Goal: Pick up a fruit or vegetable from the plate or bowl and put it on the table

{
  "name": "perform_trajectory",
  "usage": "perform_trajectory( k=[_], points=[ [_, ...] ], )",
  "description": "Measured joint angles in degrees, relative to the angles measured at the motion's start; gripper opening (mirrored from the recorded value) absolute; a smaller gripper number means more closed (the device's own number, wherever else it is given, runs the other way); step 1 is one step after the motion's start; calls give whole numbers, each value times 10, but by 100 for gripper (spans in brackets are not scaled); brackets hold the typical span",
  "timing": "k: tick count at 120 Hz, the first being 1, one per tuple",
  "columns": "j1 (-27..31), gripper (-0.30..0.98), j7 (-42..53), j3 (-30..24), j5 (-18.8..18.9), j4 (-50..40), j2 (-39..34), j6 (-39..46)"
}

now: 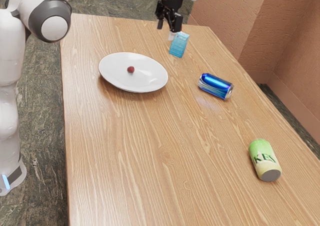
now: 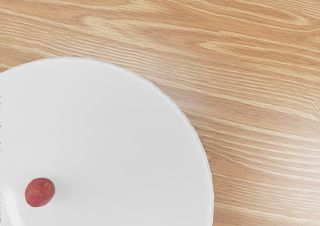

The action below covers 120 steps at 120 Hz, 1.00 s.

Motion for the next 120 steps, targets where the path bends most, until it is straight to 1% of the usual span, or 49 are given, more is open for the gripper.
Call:
perform_trajectory(
  k=[13,20,24,30,34,38,46,58,63,68,79,84,91,97,104,112,120],
  points=[
    [-1,69,4,1,1,0,0,11],
    [-5,69,2,2,18,0,-2,15],
    [-7,68,1,4,29,15,-20,15],
    [-6,69,-1,2,39,57,-74,9],
    [8,69,-2,-11,44,73,-99,2],
    [32,69,-4,-30,48,81,-109,-5],
    [68,69,-9,-53,51,85,-95,-17],
    [75,69,-22,-49,53,71,-69,-26],
    [61,69,-26,-40,53,54,-51,-19],
    [35,69,-28,-34,52,22,-44,0],
    [-26,68,-25,-13,29,-47,-46,44],
    [-42,68,-25,0,17,-97,-74,60],
    [-70,68,-24,25,5,-202,-156,89],
    [-44,68,-23,38,0,-256,-191,109],
    [-22,69,-22,51,-4,-285,-205,117],
    [-19,69,-22,57,-3,-295,-195,121],
    [-22,69,-22,58,8,-298,-178,118]
  ],
)
